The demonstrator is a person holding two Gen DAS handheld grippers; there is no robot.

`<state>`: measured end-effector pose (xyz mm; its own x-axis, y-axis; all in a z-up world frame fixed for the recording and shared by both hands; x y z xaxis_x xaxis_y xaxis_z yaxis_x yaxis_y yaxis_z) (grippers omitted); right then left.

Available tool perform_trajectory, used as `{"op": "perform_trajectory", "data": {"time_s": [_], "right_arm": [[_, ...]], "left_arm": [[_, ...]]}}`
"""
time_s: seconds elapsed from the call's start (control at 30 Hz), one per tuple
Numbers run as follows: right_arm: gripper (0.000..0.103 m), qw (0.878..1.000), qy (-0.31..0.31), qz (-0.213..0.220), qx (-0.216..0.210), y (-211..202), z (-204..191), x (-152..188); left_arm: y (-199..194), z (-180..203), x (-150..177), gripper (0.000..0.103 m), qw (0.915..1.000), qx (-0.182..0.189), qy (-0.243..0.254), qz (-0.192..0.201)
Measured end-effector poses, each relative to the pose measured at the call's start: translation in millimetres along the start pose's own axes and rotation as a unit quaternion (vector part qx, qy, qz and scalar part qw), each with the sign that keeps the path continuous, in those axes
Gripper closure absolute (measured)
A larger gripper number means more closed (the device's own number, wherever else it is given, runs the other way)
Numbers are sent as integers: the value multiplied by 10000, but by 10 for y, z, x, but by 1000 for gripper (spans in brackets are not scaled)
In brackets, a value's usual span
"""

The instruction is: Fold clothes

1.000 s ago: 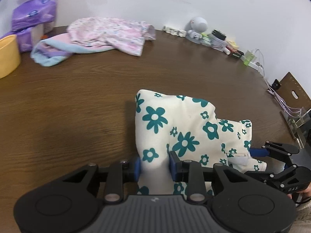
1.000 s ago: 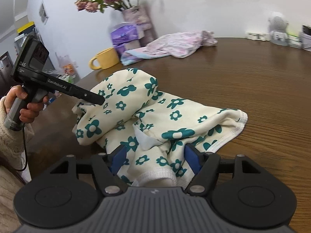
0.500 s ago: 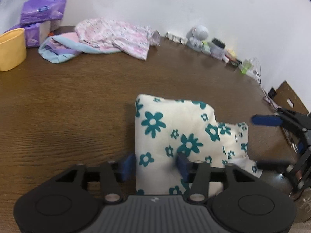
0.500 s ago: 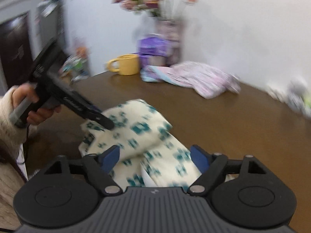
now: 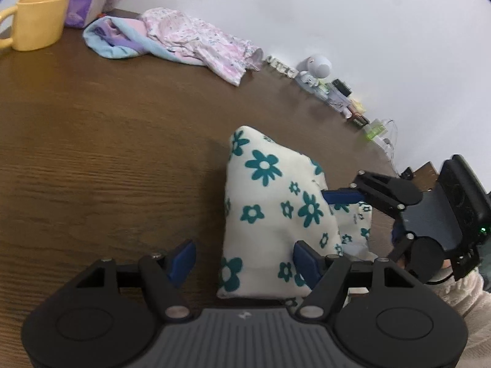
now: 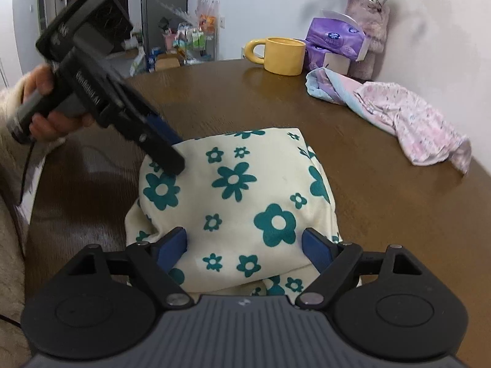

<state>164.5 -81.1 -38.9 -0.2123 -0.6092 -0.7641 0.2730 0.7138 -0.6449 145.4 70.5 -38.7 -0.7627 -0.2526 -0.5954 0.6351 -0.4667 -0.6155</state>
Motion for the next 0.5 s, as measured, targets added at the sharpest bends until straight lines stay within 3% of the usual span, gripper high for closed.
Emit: {"op": "perform_trajectory", "data": {"time_s": [0.17,0.37,0.5], "right_arm": [[20,9997,212,140,-43,-22,31,58],[19,9987,410,288,-95,-50,68,101],[19,9983,466,337,-70,-63,68,117]], "left_arm": [[88,64,-3,33,9998,158,-30,118],[251,124,-78,34,9979,308,-167,547],[296,173,-83,45,9985,153,-54,526]]}}
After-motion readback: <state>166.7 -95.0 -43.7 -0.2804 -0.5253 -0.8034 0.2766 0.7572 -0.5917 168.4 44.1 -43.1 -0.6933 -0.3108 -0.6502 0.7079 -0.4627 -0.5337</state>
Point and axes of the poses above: each gripper's, at about its wrist camera, not at the fingertips, and y roughly the way its jaws point, z to its right, x to its underside, the point moved 9 cm from there along y, roughly the way its jaws point, and after that the axes turned 5 degrees about z, right-handed, at the moved point
